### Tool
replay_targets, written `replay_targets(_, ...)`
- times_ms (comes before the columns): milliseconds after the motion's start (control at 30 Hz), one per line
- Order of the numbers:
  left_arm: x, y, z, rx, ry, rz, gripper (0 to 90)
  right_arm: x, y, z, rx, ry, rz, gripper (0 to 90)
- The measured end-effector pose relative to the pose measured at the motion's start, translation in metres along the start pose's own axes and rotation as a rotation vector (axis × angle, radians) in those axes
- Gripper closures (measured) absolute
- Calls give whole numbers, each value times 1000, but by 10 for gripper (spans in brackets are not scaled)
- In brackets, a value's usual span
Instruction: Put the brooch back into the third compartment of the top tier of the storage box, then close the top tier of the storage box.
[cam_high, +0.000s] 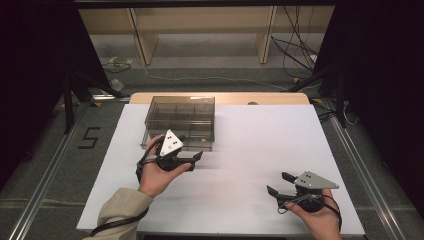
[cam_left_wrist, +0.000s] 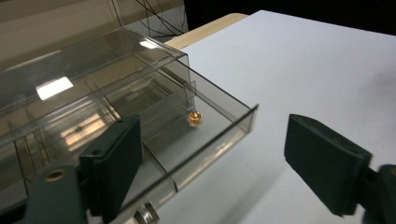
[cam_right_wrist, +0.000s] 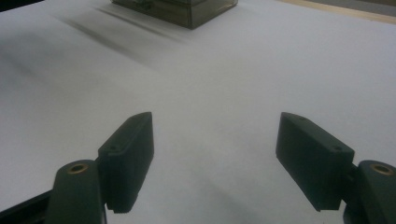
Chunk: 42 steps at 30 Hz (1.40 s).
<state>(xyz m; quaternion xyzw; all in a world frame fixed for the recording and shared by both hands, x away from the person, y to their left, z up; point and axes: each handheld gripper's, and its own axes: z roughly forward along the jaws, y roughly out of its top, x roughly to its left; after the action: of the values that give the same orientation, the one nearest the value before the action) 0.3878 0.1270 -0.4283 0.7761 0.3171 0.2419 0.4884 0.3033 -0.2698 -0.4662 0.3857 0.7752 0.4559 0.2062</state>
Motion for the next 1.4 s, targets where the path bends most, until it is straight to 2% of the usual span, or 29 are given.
replay_targets(100,-1,-8,-8,3,-9,-8,149,0,0,0,0,-2,0,285)
replay_targets(333,-2,-20,-19,7,10,-9,96,1,1,-1,1,-7,-1,284)
replay_targets(467,-3,-22,-22,-7,21,-5,98,1,1,-2,-3,-9,-5,284)
replay_targets(733,-1,-25,-23,1,33,-8,113,1,0,-4,-3,-13,-3,283)
replay_targets(900,0,-26,-24,-13,37,-17,162,0,-2,-7,-3,-24,1,283)
replay_targets(1000,1,-28,-27,-16,64,-4,254,0,0,-6,-9,-23,5,284)
replay_targets(1067,2,-28,-29,-25,74,-11,303,1,0,-4,-1,-16,-7,284)
replay_targets(1167,4,-27,-30,-22,102,-27,417,-1,-1,-5,-6,-16,4,284)
replay_targets(1233,5,-26,-31,-11,149,-38,541,-4,-3,-5,-8,-16,9,284)
replay_targets(1300,5,-27,-32,-10,142,-40,632,-5,-4,-6,-9,-15,10,284)
replay_targets(1400,3,-28,-33,2,157,-27,755,-5,-3,-6,-15,-15,12,284)
